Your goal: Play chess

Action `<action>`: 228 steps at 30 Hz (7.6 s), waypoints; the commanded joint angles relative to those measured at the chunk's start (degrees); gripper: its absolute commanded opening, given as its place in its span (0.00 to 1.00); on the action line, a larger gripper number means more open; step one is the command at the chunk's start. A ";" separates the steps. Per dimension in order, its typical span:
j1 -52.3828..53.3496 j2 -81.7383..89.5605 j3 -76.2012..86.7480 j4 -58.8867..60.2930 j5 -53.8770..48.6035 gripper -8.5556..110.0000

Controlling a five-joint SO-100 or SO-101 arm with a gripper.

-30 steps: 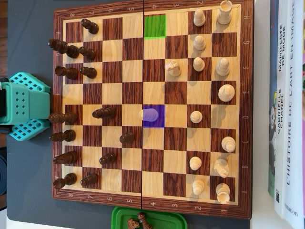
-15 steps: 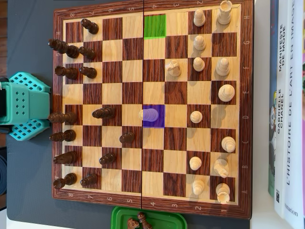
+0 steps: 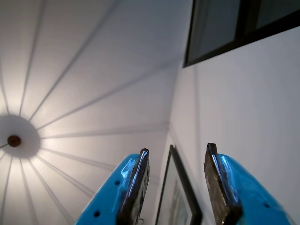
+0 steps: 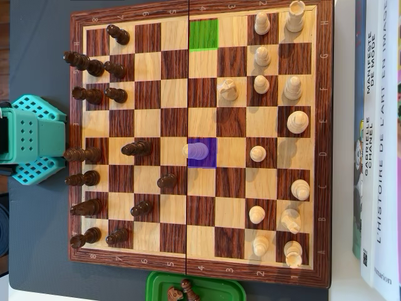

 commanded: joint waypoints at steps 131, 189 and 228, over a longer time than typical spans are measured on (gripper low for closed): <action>3.25 -98.17 -81.83 173.41 -3.52 0.32; 3.16 -101.43 -84.55 173.94 -3.52 0.19; -1.41 -86.31 -78.05 173.50 -2.81 0.13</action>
